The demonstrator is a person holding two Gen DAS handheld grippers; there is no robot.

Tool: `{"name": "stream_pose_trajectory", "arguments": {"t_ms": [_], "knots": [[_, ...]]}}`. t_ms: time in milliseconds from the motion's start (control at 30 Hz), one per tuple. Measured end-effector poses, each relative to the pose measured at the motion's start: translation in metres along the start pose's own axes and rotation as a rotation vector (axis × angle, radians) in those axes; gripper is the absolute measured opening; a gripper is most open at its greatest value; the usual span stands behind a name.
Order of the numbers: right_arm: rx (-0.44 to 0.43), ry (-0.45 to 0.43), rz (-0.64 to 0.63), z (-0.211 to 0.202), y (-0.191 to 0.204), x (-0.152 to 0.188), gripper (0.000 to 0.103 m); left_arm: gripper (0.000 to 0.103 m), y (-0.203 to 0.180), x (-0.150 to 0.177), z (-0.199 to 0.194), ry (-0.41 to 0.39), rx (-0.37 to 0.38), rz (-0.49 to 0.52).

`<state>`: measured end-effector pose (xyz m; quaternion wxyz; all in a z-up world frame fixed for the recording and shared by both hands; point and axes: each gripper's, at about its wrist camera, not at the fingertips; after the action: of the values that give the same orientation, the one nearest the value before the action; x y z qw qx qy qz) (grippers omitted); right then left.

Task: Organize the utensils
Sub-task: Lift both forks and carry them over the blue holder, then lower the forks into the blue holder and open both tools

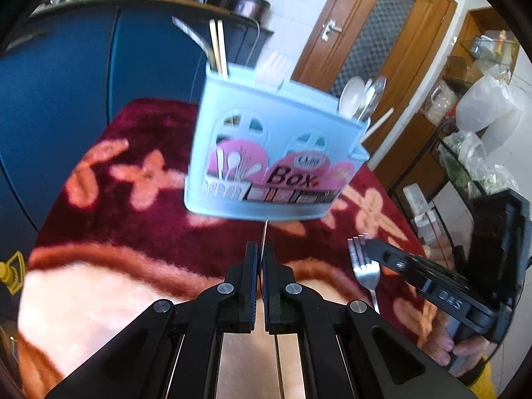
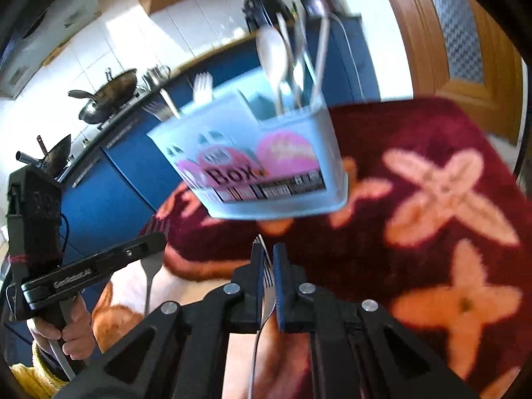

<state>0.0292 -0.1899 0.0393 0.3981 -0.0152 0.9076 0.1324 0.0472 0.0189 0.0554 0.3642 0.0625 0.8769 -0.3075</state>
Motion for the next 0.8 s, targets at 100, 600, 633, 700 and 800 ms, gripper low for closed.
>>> {"name": "stream_pose_trajectory", "arguments": {"t_ms": [100, 600, 633, 700, 800], "knots": [[0.03, -0.094, -0.006, -0.024, 0.004, -0.002, 0.004, 0.002, -0.005, -0.005, -0.014, -0.051, 0.002, 0.012], [0.219, -0.424, -0.046, -0.085, 0.024, -0.047, 0.004, 0.001, -0.03, -0.055, -0.056, -0.226, -0.058, 0.114], [0.227, -0.438, -0.046, -0.088, 0.024, -0.053, 0.004, 0.001, -0.03, -0.06, -0.058, -0.236, -0.062, 0.116], [0.24, -0.459, -0.044, -0.092, 0.024, -0.062, 0.004, 0.001, -0.031, -0.074, -0.062, -0.26, -0.07, 0.121], [0.261, -0.486, -0.048, -0.097, 0.025, -0.076, 0.004, 0.001, -0.033, -0.092, -0.068, -0.29, -0.078, 0.128]]}}
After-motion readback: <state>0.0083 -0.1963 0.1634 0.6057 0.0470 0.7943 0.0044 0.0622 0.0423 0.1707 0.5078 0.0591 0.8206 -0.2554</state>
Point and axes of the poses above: each gripper's, at about its wrist camera, not at the fingertips, and z roughly the way its jaws point, y to its left, x to its underside, and after that the axes turned 14 degrees about x, right-handed
